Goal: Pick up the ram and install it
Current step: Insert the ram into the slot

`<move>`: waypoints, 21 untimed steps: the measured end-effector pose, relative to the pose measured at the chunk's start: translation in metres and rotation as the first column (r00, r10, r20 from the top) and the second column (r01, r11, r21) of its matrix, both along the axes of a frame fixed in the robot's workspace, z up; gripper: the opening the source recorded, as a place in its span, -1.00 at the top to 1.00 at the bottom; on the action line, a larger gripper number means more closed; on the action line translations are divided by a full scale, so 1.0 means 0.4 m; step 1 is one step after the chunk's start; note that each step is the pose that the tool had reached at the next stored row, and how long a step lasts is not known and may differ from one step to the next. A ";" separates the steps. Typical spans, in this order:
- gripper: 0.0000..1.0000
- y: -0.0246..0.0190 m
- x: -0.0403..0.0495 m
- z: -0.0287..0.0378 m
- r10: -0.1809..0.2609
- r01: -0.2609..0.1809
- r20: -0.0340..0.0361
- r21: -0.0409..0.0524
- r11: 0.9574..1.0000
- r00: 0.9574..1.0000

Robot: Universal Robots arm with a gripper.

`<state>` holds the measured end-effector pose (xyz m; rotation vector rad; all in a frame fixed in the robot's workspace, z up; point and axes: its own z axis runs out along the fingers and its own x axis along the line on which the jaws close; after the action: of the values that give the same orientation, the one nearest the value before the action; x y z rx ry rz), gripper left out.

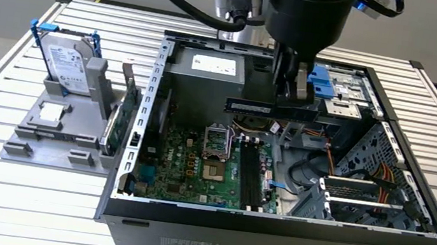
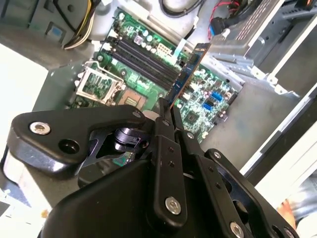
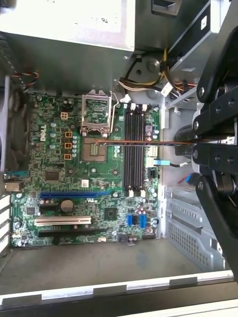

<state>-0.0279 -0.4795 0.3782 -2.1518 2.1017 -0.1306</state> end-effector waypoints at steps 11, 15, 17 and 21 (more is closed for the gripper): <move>1.00 0.029 0.036 -0.001 -0.011 0.011 0.000 0.000 1.000 1.000; 1.00 0.042 0.039 -0.001 -0.012 0.012 0.000 -0.001 1.000 1.000; 1.00 0.042 0.039 -0.001 -0.011 0.011 0.000 -0.001 1.000 1.000; 1.00 0.042 0.039 -0.001 -0.012 0.012 0.000 0.000 1.000 1.000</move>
<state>-0.0122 -0.4627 0.3777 -2.1402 2.1145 -0.1323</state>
